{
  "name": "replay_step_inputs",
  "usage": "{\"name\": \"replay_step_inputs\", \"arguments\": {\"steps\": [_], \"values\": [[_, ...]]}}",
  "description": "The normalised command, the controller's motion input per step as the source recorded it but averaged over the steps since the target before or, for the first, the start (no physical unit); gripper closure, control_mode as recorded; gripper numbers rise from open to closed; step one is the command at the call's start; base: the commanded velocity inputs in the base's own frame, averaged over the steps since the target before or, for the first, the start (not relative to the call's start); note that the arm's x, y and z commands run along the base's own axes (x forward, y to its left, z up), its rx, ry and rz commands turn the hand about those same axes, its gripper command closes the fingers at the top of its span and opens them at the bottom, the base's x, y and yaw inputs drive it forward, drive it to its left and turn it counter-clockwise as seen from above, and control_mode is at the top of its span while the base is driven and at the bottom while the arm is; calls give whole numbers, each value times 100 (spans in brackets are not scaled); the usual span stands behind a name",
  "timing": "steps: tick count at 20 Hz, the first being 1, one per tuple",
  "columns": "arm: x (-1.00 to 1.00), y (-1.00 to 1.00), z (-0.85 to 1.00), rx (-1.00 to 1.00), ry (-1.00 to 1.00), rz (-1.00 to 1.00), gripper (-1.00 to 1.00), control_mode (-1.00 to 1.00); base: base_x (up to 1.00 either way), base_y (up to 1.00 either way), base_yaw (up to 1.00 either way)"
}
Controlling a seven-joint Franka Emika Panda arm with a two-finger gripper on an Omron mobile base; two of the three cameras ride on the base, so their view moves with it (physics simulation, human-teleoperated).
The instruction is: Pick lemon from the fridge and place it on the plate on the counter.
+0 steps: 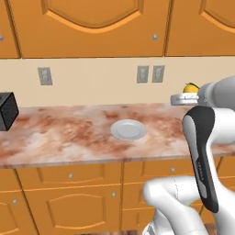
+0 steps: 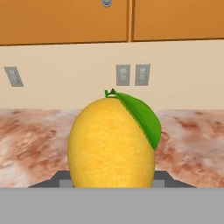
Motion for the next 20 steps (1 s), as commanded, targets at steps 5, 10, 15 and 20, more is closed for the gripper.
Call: {"name": "replay_step_inputs", "arguments": {"steps": [5,10,15,20], "values": [[0,0,0,0,0,0,100,100,44,33,-24],[0,0,0,0,0,0,100,100,41,41,-24],[0,0,0,0,0,0,100,100,37,40,-23],[0,0,0,0,0,0,100,100,33,34,-21]]}}
